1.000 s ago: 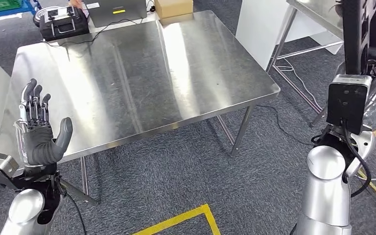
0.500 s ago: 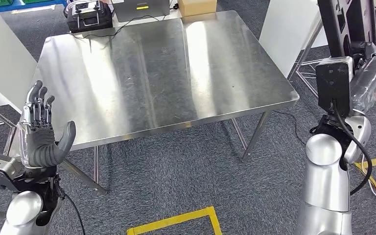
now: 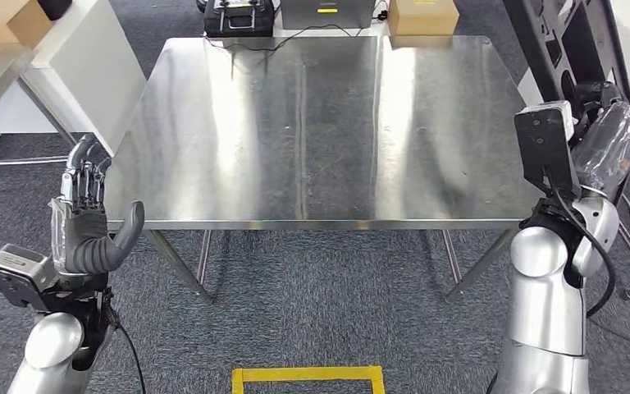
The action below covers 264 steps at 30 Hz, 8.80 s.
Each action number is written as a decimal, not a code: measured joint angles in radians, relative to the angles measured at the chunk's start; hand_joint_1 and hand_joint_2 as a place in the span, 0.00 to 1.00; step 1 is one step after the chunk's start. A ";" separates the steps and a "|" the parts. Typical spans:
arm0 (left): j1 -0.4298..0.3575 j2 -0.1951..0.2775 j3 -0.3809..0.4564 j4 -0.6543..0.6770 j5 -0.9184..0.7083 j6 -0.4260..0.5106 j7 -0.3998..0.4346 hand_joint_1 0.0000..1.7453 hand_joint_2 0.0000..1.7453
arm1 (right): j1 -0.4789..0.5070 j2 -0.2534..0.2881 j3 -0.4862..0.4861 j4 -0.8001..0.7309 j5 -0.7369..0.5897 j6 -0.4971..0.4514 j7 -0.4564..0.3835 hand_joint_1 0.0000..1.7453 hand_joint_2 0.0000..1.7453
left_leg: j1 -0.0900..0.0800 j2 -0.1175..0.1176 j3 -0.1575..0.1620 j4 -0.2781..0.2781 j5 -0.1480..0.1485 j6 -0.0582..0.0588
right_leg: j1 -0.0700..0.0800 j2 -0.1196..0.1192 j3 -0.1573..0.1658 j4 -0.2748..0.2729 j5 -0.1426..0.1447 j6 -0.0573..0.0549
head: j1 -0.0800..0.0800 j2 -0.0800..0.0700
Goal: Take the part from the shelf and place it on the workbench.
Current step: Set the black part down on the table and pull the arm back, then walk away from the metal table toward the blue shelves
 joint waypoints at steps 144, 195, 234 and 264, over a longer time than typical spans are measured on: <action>0.021 -0.023 0.181 0.063 -0.025 -0.083 -0.031 0.00 0.00 | -0.016 0.052 0.055 0.109 -0.163 -0.280 -0.243 0.00 0.00 | 0.002 0.100 0.002 0.000 -0.015 -0.027 | 0.007 -0.048 0.070 -0.086 -0.003 -0.033 | -0.015 0.000; 0.200 -0.007 0.334 -0.030 0.151 -0.177 -0.075 0.00 0.00 | 0.346 0.026 0.054 -0.384 -0.483 -0.198 -0.433 0.00 0.00 | 0.009 0.105 -0.024 0.209 -0.150 -0.055 | 0.013 -0.046 0.055 -0.081 0.019 -0.068 | -0.009 0.000; 0.226 -0.056 0.378 -0.015 0.130 -0.251 -0.049 0.00 0.00 | 0.653 -0.032 0.055 -0.501 -0.429 -0.285 -0.467 0.00 0.00 | -0.003 0.110 0.131 -0.034 -0.090 0.009 | 0.027 -0.051 0.007 -0.046 0.030 -0.041 | -0.005 0.000; 0.064 -0.110 0.647 1.079 -0.155 0.096 -0.017 0.00 0.00 | 0.514 0.093 -0.411 0.716 -0.538 -0.316 -0.353 0.00 0.00 | -0.015 0.114 0.147 -0.062 -0.073 0.019 | 0.039 -0.047 0.053 -0.079 0.029 -0.051 | -0.005 0.000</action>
